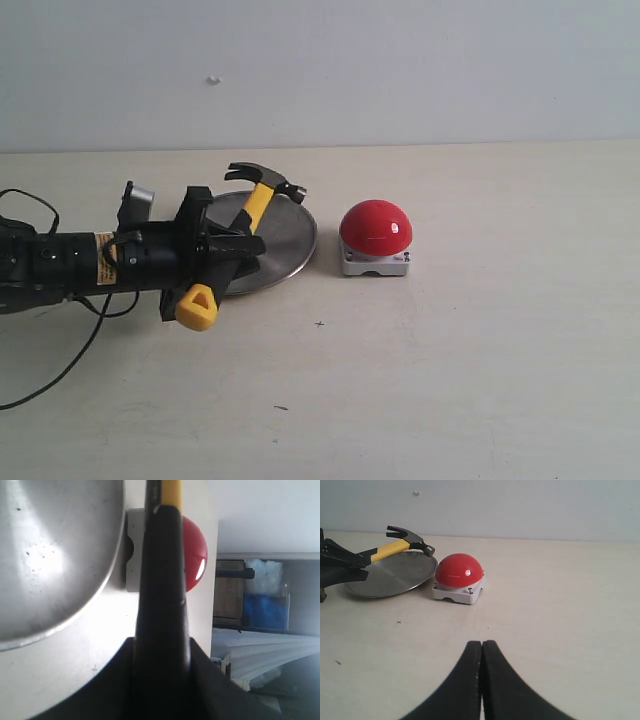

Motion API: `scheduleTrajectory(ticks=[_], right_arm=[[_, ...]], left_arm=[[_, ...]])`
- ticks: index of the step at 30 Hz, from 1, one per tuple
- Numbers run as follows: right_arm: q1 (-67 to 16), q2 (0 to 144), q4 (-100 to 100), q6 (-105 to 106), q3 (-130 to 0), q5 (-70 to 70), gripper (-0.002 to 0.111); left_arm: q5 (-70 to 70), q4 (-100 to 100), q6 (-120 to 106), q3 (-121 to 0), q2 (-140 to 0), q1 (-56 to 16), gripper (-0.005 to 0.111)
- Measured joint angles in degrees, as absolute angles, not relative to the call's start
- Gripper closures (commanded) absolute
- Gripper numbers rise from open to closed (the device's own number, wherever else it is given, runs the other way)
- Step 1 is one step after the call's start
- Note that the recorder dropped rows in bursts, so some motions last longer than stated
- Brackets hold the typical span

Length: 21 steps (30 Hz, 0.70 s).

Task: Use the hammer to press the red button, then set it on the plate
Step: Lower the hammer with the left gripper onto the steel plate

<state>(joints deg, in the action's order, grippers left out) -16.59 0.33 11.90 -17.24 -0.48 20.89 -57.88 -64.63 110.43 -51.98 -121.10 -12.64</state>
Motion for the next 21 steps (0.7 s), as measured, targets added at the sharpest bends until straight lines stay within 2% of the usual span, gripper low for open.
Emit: scheduleTrajectory(ticks=[18, 20, 21], right_arm=[[-16.6, 0.3, 11.9, -17.2, -0.5, 21.0, 0.108], [-16.6, 0.3, 11.9, -17.2, -0.5, 21.0, 0.108], [-16.6, 0.3, 11.9, -17.2, -0.5, 21.0, 0.108]], left_arm=[[-58.6, -64.0, 116.5, -54.7, -124.3, -12.6, 0.107], [-58.5, -64.8, 117.6, -54.7, -124.3, -12.6, 0.101], [-58.5, -65.2, 118.2, -54.7, -124.3, -12.6, 0.091]])
